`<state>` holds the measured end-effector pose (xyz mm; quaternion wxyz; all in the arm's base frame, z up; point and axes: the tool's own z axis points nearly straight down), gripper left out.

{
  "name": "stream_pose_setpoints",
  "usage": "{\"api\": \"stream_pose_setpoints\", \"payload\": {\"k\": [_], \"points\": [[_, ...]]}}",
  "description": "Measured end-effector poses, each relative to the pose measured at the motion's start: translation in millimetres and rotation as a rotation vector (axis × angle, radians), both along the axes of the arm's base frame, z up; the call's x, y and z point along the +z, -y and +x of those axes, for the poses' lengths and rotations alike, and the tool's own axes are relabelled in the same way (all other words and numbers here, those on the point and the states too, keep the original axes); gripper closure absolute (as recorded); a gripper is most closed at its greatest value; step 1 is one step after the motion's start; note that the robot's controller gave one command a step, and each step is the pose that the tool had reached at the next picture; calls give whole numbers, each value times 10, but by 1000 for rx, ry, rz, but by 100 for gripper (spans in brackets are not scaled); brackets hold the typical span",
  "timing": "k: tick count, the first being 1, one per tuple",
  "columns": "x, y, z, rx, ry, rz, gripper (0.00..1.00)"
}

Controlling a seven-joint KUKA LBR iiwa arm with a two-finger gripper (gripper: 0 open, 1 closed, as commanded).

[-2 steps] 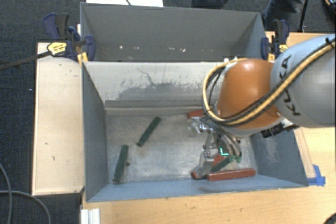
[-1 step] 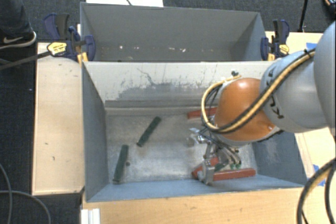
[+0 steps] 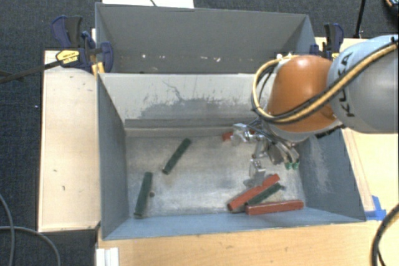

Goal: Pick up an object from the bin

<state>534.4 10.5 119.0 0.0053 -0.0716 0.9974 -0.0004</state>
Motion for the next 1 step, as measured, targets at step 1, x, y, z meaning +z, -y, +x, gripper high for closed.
{"api": "stream_pose_setpoints", "payload": {"k": [1], "points": [[-478, 88, -295, 345, 0, -1, 0]]}}
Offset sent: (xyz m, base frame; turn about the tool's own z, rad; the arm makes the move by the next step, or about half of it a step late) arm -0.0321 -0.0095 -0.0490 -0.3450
